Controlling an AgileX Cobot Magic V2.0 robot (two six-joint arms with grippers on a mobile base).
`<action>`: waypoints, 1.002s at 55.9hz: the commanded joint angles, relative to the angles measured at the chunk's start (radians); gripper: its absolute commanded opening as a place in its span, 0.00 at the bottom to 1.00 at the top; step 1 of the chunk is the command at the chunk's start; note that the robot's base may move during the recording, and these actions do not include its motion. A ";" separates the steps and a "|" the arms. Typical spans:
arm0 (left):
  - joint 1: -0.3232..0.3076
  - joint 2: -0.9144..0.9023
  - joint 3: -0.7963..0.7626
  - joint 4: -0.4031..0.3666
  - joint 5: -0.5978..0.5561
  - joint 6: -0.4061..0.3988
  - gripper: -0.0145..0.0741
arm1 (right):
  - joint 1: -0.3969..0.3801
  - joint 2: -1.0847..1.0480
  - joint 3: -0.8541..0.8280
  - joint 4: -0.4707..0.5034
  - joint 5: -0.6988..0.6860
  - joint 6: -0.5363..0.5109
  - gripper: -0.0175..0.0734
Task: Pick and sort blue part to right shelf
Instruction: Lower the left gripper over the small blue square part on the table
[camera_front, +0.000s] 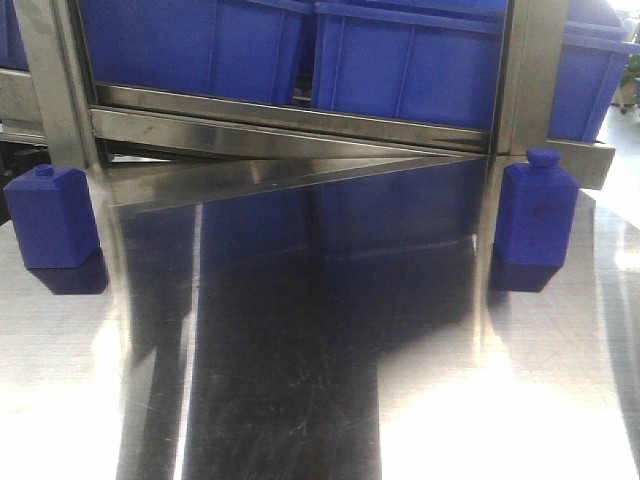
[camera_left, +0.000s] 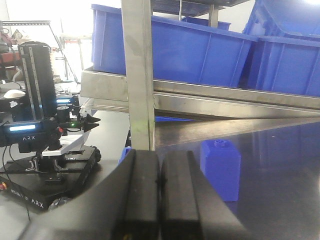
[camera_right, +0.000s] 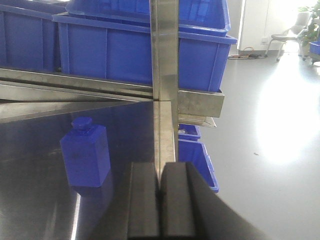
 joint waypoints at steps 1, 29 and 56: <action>0.001 -0.023 0.031 -0.003 -0.088 -0.001 0.30 | -0.004 -0.017 -0.006 -0.001 -0.091 -0.006 0.23; 0.001 -0.023 0.026 -0.016 -0.307 -0.006 0.30 | -0.004 -0.017 -0.006 -0.001 -0.091 -0.006 0.23; 0.001 0.264 -0.586 -0.108 0.399 -0.010 0.36 | -0.004 -0.017 -0.006 -0.001 -0.091 -0.006 0.23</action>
